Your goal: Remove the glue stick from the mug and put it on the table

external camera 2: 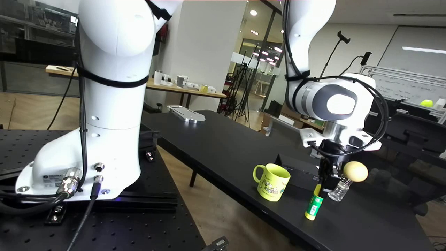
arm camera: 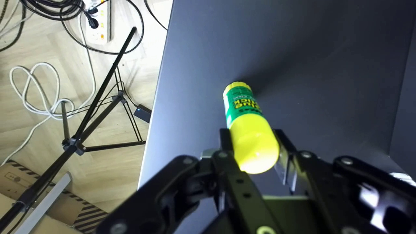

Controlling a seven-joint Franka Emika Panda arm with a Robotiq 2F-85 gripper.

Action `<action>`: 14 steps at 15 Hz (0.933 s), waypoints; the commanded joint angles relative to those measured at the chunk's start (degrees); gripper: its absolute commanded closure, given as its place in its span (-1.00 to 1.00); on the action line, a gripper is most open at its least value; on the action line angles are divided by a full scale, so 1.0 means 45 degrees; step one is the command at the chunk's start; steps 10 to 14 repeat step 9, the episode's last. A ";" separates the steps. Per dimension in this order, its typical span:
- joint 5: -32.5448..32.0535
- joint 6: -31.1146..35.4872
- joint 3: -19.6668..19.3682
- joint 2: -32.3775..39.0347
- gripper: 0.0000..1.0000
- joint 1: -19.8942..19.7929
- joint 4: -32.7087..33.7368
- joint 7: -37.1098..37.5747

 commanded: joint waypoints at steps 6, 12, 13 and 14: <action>0.0045 -0.0491 -0.0441 -0.1466 -0.86 0.0396 -0.0435 0.0165; 0.0142 -0.0356 -0.0301 -0.0950 -0.75 0.0213 0.0033 -0.0081; 0.0142 -0.0356 -0.0301 -0.0950 -0.75 0.0213 0.0033 -0.0081; 0.0142 -0.0356 -0.0301 -0.0950 -0.75 0.0213 0.0033 -0.0081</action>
